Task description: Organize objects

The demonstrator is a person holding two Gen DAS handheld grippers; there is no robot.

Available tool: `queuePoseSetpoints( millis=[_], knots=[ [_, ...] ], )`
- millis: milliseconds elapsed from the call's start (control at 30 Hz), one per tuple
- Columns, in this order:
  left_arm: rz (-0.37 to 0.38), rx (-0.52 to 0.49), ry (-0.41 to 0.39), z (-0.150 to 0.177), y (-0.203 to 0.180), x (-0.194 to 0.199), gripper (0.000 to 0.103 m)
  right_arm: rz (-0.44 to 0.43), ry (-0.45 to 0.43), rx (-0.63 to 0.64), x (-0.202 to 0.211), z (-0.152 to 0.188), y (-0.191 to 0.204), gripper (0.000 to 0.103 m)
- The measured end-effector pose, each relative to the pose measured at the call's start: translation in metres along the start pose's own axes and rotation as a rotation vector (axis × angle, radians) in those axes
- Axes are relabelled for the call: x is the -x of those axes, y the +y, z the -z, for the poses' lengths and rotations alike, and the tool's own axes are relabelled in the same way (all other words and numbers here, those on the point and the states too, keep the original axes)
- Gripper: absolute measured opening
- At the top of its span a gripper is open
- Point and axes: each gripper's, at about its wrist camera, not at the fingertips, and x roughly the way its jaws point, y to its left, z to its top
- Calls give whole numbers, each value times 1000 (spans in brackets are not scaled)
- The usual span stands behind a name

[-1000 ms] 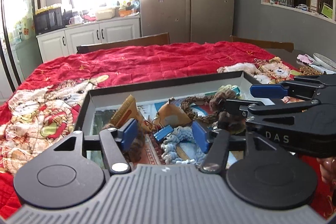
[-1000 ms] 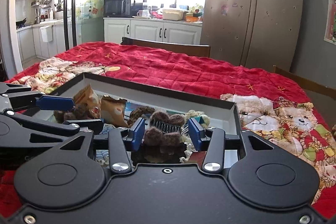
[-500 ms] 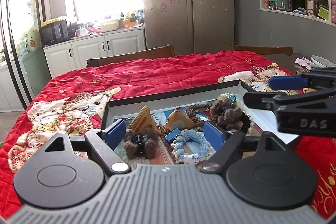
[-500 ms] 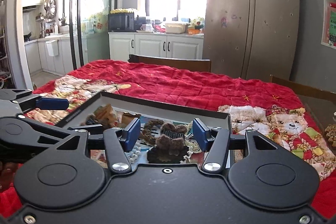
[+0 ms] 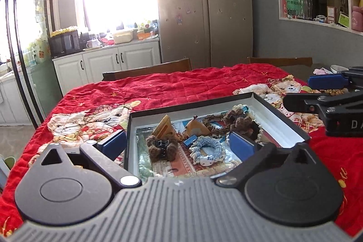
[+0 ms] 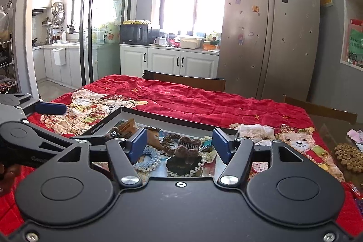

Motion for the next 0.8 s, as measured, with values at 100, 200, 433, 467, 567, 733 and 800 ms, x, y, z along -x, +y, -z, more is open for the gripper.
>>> queuePoseSetpoints(
  millis=[100, 200, 433, 467, 567, 733, 800],
  knots=[
    [-2, -5, -6, 2, 1, 11, 103, 0, 2, -12, 12, 3, -1, 65],
    [0, -4, -7, 5, 2, 21, 103, -1, 8, -19, 23, 8, -1, 67],
    [9, 7, 7, 17, 2, 39, 103, -1, 16, -38, 47, 22, 0, 74],
    [12, 6, 11, 19, 1, 41, 103, 1, 16, -37, 49, 23, 2, 75],
    [15, 12, 20, 24, 1, 47, 103, 6, 20, -28, 56, 29, 5, 80],
    [23, 41, 41, 32, 2, 55, 103, 1, 43, -22, 62, 38, 11, 83],
    [27, 48, 51, 36, 2, 57, 103, 0, 49, -29, 65, 42, 13, 85]
  ],
)
